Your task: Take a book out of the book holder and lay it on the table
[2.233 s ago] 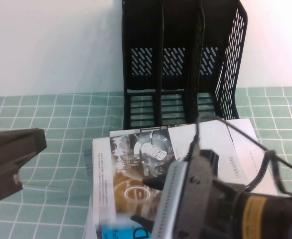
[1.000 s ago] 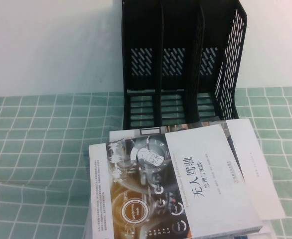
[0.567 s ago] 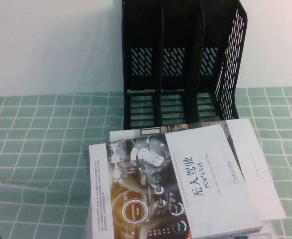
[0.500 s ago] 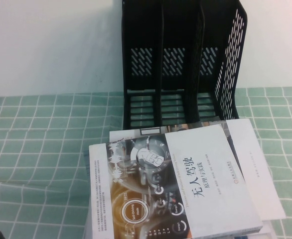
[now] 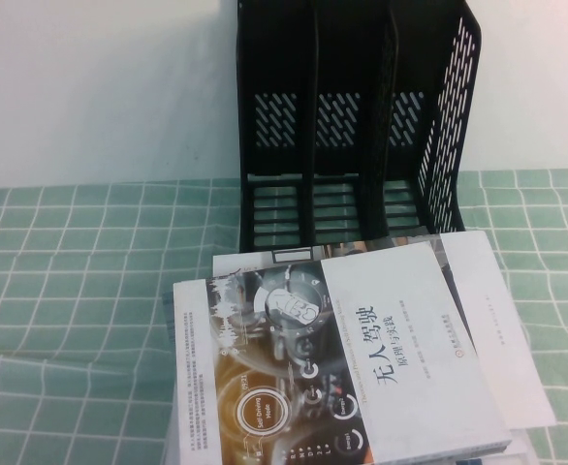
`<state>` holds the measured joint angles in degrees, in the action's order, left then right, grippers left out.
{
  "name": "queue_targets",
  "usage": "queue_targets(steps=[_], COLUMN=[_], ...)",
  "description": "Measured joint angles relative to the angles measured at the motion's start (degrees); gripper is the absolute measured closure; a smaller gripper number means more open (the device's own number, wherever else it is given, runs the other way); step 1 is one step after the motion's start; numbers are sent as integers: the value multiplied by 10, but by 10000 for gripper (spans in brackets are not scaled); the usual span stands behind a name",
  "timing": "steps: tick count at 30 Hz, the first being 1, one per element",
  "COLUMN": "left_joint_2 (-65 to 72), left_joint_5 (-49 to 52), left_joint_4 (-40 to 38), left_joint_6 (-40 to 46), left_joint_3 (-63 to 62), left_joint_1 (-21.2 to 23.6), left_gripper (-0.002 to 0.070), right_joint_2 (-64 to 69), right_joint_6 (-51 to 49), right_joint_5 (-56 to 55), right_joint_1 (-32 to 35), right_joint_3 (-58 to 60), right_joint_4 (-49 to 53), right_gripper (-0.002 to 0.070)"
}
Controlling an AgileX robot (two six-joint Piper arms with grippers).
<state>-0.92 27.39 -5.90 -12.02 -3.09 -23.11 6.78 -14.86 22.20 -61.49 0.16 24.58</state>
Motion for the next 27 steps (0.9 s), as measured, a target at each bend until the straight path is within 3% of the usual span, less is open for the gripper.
queue_targets(steps=[3, 10, 13, 19, 27], left_joint_2=[0, 0, 0, 0, 0], left_joint_5=[-7, -5, -10, -56, -64], left_joint_4=[7, 8, -5, -11, 8], left_joint_6=[-16, -26, -1, 114, 182], left_joint_3=[20, 24, 29, 38, 41], left_joint_1=[30, 168, 202, 199, 195], left_gripper=[678, 678, 678, 678, 678], right_joint_2=[0, 0, 0, 0, 0], right_joint_6=[0, 0, 0, 1, 1], right_joint_5=[-1, -5, -7, -7, -7], right_joint_1=[0, 0, 0, 0, 0], right_joint_3=[4, 4, 4, 4, 4], right_joint_4=[0, 1, 1, 1, 1], right_gripper=[678, 678, 678, 678, 678])
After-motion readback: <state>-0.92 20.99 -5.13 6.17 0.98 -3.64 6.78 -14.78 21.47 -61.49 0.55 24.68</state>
